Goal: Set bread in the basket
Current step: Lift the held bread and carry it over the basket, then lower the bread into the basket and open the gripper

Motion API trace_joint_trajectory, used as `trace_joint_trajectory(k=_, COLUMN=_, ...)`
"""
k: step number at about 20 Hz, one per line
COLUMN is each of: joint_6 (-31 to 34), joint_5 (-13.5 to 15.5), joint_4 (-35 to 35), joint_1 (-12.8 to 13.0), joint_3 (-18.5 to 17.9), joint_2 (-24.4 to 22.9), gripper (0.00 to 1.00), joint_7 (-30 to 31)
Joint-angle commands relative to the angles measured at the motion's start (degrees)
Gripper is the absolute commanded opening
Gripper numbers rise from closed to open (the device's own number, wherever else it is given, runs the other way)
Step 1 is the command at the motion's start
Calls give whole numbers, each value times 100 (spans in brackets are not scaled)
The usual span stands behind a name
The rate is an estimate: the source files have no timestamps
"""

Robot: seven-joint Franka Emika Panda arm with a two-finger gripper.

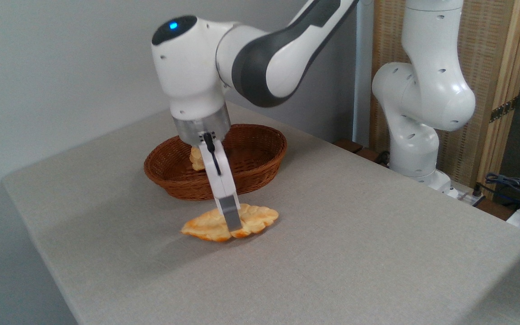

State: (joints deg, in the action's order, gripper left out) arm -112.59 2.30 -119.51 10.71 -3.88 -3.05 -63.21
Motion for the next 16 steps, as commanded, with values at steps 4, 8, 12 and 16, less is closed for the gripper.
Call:
trace_joint_trajectory(k=4, joint_6=563, joint_5=630, joint_4=419, joint_1=72, joint_3=72, joint_2=-441, gripper=43, joint_7=-42)
trace_joint_trajectory(k=8, joint_6=879, joint_5=1106, joint_4=419, joint_1=361, joint_3=370, joint_2=-688, gripper=44, joint_7=659)
trace_joint_trajectory(k=12, joint_6=1046, joint_5=1115, joint_4=376, joint_1=1098, joint_3=520, joint_2=-671, gripper=44, joint_7=1739)
trace_joint_trajectory(k=16, joint_6=1257, joint_5=1106, joint_4=314, joint_1=1706, joint_3=520, joint_2=-557, gripper=54, joint_7=2032)
